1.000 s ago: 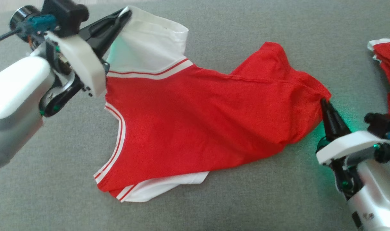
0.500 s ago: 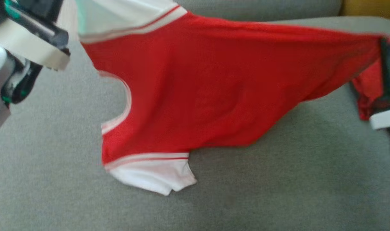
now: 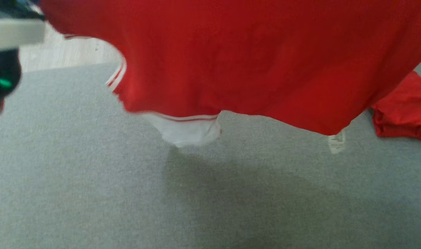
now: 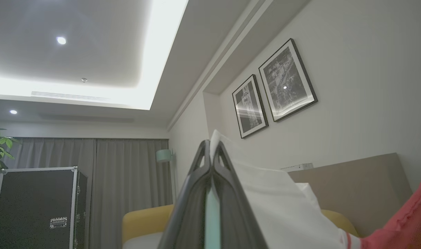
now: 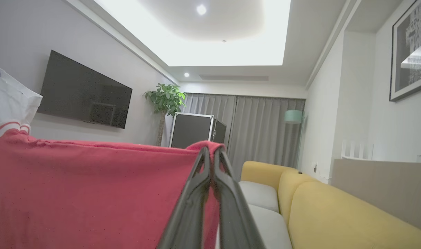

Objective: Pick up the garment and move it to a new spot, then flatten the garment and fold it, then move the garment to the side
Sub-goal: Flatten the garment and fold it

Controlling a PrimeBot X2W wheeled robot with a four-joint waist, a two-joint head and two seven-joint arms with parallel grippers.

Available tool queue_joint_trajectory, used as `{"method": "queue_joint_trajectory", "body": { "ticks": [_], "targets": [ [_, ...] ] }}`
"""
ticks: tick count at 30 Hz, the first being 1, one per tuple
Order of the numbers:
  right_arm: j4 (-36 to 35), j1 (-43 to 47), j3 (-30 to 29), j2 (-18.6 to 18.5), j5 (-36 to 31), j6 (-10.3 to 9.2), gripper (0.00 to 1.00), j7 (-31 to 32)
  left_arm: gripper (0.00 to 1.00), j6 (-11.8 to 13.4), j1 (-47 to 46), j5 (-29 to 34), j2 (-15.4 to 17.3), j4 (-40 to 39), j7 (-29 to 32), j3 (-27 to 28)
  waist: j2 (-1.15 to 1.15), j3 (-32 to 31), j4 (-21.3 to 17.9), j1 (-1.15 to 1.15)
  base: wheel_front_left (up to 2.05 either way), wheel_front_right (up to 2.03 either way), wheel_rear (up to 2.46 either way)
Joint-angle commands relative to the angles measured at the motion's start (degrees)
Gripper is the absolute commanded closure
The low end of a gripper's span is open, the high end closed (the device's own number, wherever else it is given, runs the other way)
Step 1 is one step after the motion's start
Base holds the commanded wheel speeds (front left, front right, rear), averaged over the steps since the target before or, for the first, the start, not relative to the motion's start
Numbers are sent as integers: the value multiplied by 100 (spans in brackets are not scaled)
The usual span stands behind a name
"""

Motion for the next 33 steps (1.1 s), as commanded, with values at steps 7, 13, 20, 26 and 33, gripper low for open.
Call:
{"method": "queue_joint_trajectory", "body": {
  "ticks": [7,13,20,26,33],
  "targets": [
    [298,-1027,333,-227,-157,37,100,338,100,-15,-1143,-18,-294,797,282,197,0,467,144,1,0,0,0],
    [1441,-2149,1114,230,-425,37,100,346,100,-73,-1904,-99,-1148,2532,283,126,0,1126,245,1,0,0,0],
    [2893,-3658,1660,668,-683,37,100,-452,100,-194,-3166,613,-1784,3743,-14,398,0,1610,381,1,0,0,0],
    [3497,-4024,1914,709,-698,37,100,-924,100,-547,-2905,1328,-1951,3445,-20,1141,0,1780,494,1,0,0,0],
    [3884,-3134,2484,663,-439,37,100,-1109,100,-902,-931,1721,-1973,2802,-21,1558,0,1925,552,1,0,0,0]
  ]
}}
